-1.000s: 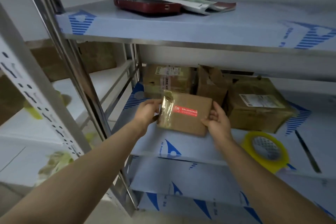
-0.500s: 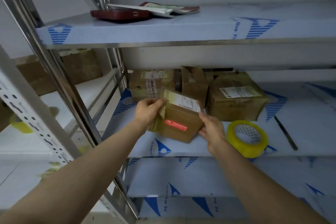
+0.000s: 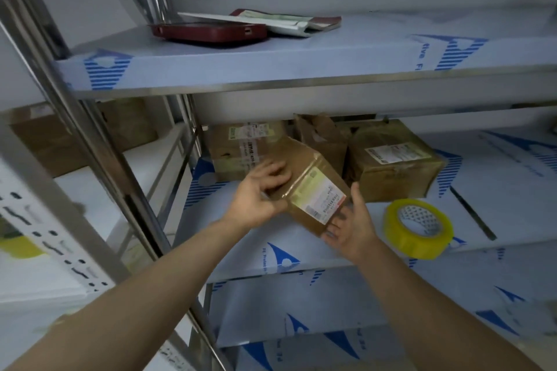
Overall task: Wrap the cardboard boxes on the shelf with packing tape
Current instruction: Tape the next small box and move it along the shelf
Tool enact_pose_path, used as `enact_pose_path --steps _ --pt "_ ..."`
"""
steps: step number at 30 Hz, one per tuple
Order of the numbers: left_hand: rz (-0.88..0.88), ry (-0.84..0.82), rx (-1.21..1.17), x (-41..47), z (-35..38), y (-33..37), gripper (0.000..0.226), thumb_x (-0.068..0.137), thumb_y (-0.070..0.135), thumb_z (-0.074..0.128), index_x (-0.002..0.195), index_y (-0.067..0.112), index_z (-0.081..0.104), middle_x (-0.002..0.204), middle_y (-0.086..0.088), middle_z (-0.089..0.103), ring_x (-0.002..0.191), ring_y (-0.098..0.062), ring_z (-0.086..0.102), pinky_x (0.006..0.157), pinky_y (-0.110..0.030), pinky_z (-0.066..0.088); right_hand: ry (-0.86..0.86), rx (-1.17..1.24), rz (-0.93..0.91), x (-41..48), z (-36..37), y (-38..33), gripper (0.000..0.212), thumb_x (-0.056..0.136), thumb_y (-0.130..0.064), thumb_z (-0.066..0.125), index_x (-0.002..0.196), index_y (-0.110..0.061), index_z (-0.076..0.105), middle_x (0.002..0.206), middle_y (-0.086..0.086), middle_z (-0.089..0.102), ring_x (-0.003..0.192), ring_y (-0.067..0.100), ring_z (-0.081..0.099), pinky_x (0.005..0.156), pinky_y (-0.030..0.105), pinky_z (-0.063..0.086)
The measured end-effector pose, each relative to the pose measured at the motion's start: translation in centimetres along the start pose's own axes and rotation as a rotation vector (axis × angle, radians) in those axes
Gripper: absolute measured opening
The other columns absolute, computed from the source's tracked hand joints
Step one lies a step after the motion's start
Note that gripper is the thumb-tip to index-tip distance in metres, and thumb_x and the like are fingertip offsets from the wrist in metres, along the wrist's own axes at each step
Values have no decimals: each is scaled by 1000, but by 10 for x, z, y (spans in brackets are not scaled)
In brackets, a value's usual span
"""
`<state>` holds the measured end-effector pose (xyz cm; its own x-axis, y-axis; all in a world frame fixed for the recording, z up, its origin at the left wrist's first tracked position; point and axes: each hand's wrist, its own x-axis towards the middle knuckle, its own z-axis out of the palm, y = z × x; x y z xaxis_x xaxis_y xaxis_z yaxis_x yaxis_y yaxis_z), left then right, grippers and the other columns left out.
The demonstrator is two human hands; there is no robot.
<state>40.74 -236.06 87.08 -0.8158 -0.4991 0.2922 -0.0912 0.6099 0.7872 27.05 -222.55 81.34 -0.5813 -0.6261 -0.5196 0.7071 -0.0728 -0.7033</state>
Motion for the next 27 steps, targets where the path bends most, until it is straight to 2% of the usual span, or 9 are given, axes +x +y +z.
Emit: enact_pose_path --steps 3,7,10,12,15,19,22,25,27 --pt "132 -12 101 -8 -3 -14 57 60 52 66 113 32 64 145 11 35 142 -15 18 115 -38 9 -41 79 62 3 1 1 87 70 -84 44 126 -18 56 129 11 55 124 33 47 98 65 35" --pt "34 59 -198 -16 -9 -12 32 67 27 80 99 28 74 149 1 33 141 -16 27 115 -32 22 -10 144 25 3 16 3 64 78 -65 57 118 -16 59 121 15 57 113 35 52 77 60 48" --pt "-49 129 -260 -18 -17 -13 54 58 32 75 110 31 60 141 2 35 131 -17 38 107 -28 32 -17 152 -24 3 26 3 59 79 -58 58 121 -16 56 120 15 58 113 34 53 86 61 45" --pt "-157 152 -338 -17 -25 -11 67 65 29 74 127 24 51 138 0 41 125 -16 43 102 -26 36 -16 130 -87 3 32 3 49 81 -51 61 117 -19 57 119 12 59 114 31 53 95 61 41" --pt "-361 212 -562 -15 -34 -7 54 90 30 62 139 17 46 139 0 48 119 -10 45 100 -24 33 -15 117 -203 1 42 1 28 82 -36 65 107 -22 60 116 5 62 115 25 55 101 56 40" --pt "-475 222 -589 -13 -39 -14 62 84 52 58 137 19 49 131 -1 57 118 -16 53 107 -34 38 -84 59 -342 -1 49 -4 54 62 -18 79 113 -17 60 119 5 64 118 26 56 102 49 43" --pt "-481 248 -644 -12 -39 -19 47 85 28 67 129 15 55 117 -2 65 101 -15 64 95 -32 49 -123 -39 -418 -4 49 -7 54 59 -14 77 110 -15 59 113 4 66 113 23 58 101 39 44" --pt "-475 267 -734 -12 -42 -27 40 83 2 65 122 9 59 115 -8 67 104 -22 65 91 -30 51 -97 -117 -473 -7 47 -7 43 67 -4 73 106 -12 58 105 2 66 103 18 60 87 26 47" --pt "-482 295 -736 -11 -42 -31 46 78 -10 62 120 7 57 113 -10 64 105 -26 62 93 -35 51 -69 -178 -473 -8 43 -6 35 75 -1 70 106 -11 59 102 1 66 103 18 59 87 26 47"
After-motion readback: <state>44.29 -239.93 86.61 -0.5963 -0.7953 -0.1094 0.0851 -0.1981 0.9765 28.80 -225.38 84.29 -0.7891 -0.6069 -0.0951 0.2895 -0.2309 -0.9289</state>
